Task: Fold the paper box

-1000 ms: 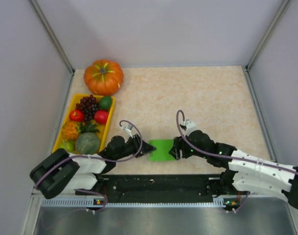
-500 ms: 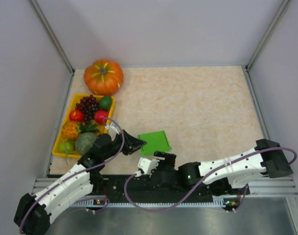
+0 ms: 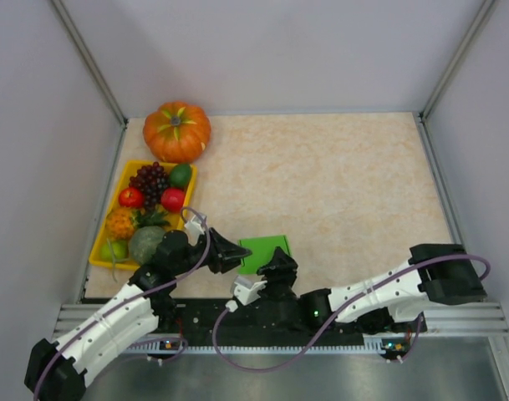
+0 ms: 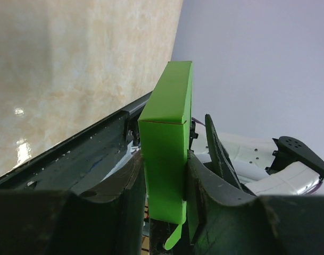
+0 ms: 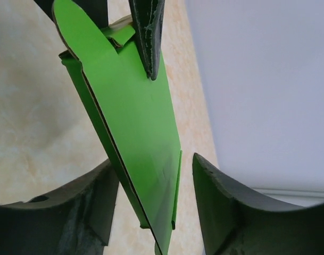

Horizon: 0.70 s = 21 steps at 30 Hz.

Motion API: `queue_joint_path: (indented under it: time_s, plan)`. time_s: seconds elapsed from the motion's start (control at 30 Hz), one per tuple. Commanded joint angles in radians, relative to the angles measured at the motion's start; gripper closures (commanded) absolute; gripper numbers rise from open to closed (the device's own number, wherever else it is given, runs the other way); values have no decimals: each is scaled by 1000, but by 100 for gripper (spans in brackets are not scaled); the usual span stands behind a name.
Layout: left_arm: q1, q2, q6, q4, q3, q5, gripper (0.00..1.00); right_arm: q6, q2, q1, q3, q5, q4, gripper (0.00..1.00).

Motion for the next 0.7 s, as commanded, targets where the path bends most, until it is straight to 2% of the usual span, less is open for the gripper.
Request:
queue_joint_path:
  time_s: [0.0, 0.07, 0.13, 0.27, 0.3, 0.37, 0.4, 0.43, 0.5, 0.53, 0.6, 0.67]
  plan:
    - [5, -30, -45, 59, -2, 28, 65, -127, -86, 12, -20, 9, 193, 54]
    - [5, -40, -36, 69, -3, 18, 59, -133, -118, 12, -33, -17, 191, 59]
    - [5, -48, 8, 67, 9, -5, 48, -103, -144, 12, -40, -51, 144, 65]
    - [5, -60, 163, -22, 75, -61, 35, 11, -227, -7, -28, -152, -32, 72]
    - [5, -64, 206, -83, 110, -73, 33, 122, -230, -31, 10, -190, -141, 75]
    - [5, -80, 363, -199, 162, -146, 31, 170, -244, -41, 15, -242, -247, 77]
    - [5, -91, 422, -267, 235, -188, 30, 239, -261, -51, 28, -299, -298, 77]
    - [4, -105, 526, -406, 269, -234, 29, 282, -269, -71, 32, -371, -359, 78]
    - [5, -160, 591, -508, 329, -370, 28, 348, -299, -91, 19, -436, -390, 79]
    - [5, -184, 657, -551, 337, -404, 28, 371, -307, -128, 21, -545, -415, 78]
    - [5, -257, 719, -533, 311, -436, 31, 416, -331, -157, 13, -662, -445, 78]
    - [7, -284, 817, -482, 288, -406, 32, 437, -335, -214, 18, -733, -458, 78]
